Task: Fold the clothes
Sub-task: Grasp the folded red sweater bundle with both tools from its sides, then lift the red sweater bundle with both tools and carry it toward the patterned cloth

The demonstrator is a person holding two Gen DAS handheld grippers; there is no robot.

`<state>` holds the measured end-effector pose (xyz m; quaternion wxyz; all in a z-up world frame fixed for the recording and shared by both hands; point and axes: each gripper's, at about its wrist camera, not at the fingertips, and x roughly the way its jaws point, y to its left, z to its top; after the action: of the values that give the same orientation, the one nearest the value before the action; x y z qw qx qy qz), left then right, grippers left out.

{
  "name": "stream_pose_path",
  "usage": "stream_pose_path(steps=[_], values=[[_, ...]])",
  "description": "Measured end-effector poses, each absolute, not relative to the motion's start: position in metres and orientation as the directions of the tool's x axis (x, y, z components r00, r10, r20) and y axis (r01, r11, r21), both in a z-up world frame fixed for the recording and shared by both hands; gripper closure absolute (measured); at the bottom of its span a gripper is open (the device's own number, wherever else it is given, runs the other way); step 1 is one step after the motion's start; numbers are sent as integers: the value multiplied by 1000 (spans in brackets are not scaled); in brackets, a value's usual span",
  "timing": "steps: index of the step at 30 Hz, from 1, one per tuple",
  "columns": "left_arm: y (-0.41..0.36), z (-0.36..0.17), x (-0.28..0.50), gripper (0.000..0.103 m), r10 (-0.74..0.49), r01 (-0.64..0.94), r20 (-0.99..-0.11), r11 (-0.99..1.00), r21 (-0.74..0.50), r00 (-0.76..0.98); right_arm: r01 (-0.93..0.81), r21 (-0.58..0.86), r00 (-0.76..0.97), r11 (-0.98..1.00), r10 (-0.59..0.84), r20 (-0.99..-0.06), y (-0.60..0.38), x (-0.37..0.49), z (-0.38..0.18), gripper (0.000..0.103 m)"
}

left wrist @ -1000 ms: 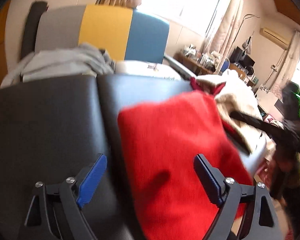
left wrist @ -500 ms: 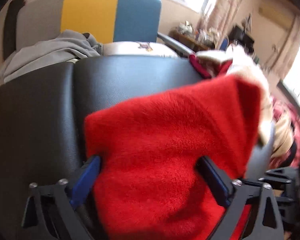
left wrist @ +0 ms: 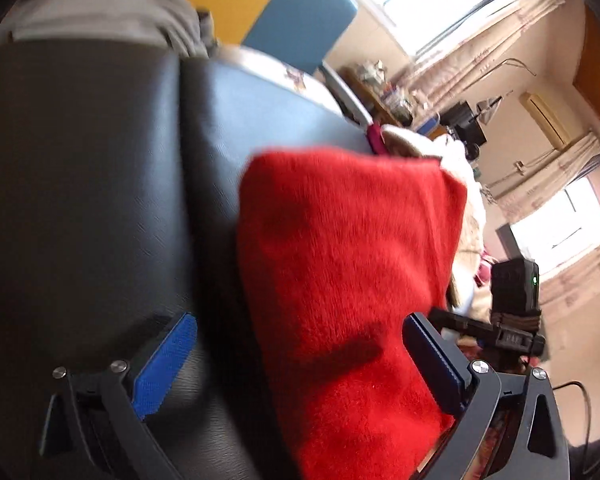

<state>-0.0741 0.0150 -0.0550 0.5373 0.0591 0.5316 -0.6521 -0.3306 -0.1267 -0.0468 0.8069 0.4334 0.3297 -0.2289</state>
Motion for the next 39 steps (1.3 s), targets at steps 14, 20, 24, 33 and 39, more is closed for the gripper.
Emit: stream_pose_path(steps=[14,20,24,33,39], values=[[42,-30,-86,64,-705,751,-623,197,-630,-338,475,656,753,587,114,-648,-149,-262,-50,54],[163,29,-26,65,-807,759,-587,346,-552,-59,231,652,778,722,265,-569,-96,-130,-2,57],[251,65,29,64,-817,712,-548,492,-501,179,26,633,769,774,389,-507,-45,-6,35,57],[382,69,174,64,-624,407,-574,781,-473,531,-230,554,606,800,563,-562,82,293,63,57],[410,-20,250,46,-488,215,-721,870,-443,492,-154,573,526,805,558,-643,115,384,-5,54]])
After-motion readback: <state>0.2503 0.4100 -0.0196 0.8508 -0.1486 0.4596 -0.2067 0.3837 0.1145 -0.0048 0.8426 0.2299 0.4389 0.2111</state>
